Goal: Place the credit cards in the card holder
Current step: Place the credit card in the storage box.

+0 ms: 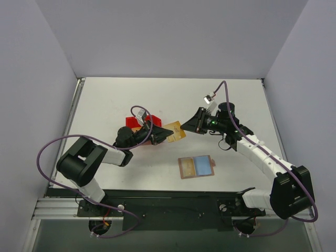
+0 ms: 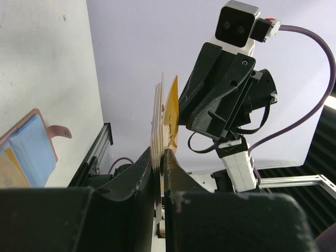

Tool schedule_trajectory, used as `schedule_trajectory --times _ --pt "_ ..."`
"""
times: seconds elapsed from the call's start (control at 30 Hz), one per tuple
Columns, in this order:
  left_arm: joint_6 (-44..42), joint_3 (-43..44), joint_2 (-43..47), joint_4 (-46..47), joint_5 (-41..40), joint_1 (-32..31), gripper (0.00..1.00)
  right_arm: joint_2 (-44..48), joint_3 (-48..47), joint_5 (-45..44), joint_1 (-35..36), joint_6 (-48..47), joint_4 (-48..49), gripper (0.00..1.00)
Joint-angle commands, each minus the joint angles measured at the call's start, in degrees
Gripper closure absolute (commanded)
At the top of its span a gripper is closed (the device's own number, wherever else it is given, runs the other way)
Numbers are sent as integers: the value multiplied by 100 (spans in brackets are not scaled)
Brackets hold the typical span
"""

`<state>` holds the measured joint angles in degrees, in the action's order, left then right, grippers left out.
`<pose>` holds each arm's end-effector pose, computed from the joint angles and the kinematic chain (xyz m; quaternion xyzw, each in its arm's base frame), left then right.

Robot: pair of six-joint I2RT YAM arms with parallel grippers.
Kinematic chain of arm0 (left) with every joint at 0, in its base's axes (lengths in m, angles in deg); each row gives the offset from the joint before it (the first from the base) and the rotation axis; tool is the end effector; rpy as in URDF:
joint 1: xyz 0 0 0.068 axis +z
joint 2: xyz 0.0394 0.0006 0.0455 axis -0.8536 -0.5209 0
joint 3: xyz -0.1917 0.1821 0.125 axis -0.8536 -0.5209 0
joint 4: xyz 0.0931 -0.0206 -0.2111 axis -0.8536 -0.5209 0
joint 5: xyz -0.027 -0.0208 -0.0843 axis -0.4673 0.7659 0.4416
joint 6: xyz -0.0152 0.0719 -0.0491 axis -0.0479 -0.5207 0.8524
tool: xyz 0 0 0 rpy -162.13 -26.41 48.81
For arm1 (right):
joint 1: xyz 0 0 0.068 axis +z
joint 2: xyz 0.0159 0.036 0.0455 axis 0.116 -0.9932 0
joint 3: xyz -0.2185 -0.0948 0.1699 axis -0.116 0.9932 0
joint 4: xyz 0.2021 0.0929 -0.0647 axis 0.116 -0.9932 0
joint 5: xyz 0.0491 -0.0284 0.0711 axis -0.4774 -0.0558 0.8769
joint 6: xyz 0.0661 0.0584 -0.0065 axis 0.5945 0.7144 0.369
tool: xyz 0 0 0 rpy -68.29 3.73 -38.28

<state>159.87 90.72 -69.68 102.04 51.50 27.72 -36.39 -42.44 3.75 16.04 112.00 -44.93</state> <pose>0.2565 -0.2037 0.2398 -0.1601 0.6515 -0.7259 0.1518 0.2405 0.1593 0.3204 -0.0937 0.7451 0.5694 0.3345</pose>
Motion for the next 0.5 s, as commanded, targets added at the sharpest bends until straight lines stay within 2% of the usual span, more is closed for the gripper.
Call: schedule_trajectory --times 0.0,0.47 --pt "-34 328 -109 1431 122 -75 85 -93 -274 738 367 69 430 88" --pt "-25 583 -197 1423 140 -92 85 -110 -300 773 420 43 359 89"
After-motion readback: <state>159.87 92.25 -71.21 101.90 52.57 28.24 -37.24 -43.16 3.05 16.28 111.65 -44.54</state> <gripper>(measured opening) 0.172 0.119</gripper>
